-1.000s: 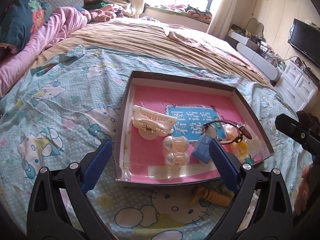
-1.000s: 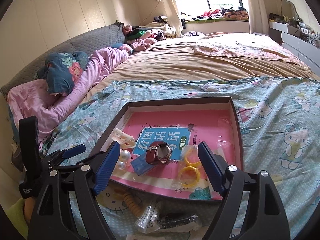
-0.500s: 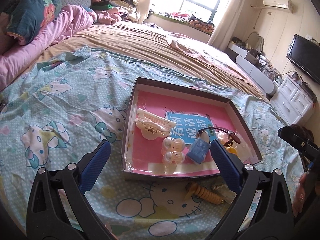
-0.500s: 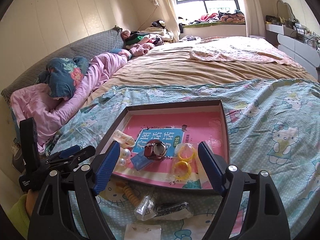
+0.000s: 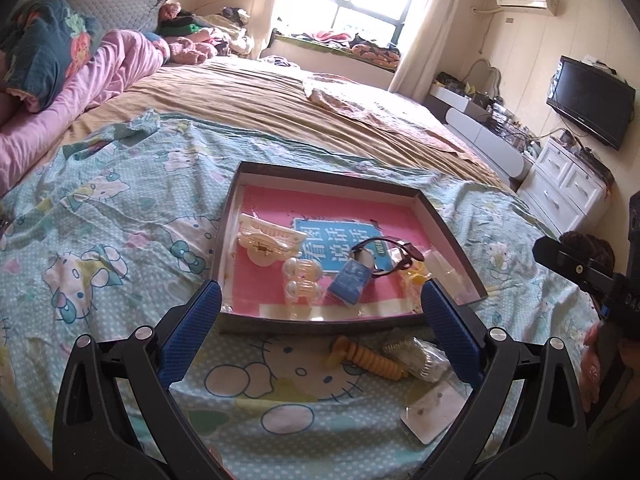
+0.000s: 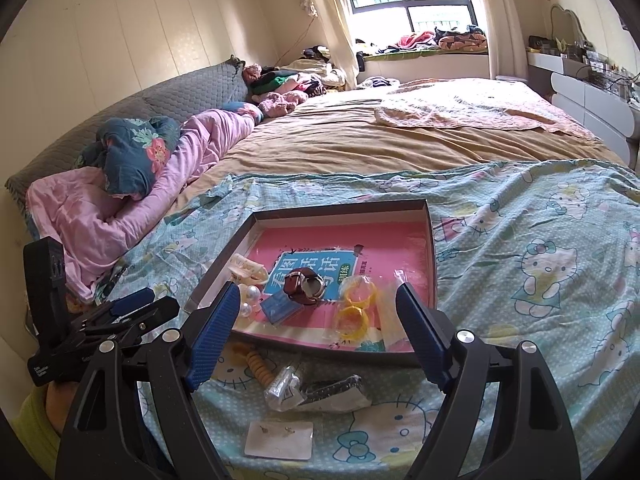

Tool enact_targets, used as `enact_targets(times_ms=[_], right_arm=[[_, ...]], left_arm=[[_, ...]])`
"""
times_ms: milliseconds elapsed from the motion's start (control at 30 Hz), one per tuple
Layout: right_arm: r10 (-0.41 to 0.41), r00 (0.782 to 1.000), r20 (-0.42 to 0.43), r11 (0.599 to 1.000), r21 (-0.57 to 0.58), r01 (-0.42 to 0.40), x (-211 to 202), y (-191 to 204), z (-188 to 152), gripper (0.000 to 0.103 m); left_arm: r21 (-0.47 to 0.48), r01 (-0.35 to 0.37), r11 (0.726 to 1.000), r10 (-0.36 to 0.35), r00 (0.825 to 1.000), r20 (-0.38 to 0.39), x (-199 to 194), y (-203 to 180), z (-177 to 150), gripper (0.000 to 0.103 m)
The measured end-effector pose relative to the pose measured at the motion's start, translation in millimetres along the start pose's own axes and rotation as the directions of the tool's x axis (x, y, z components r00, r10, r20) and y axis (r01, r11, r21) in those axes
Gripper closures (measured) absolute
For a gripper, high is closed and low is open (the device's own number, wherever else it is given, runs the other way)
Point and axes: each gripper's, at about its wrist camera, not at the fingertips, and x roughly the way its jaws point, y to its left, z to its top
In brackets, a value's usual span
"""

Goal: Organize jewelry
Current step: 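Open both tools and withdraw them from the tray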

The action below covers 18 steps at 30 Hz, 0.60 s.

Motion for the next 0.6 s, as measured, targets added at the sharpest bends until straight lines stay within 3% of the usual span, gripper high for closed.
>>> enact_targets(times_ms=[600], right_arm=[[0.001,0.999,-0.041,1.000,-0.001,-0.001,-14,-8,-21,0.024]], left_arm=[[0.134,0.061,0.989,-0.049,0.995,-0.085,-4,-39,-28,0.010]])
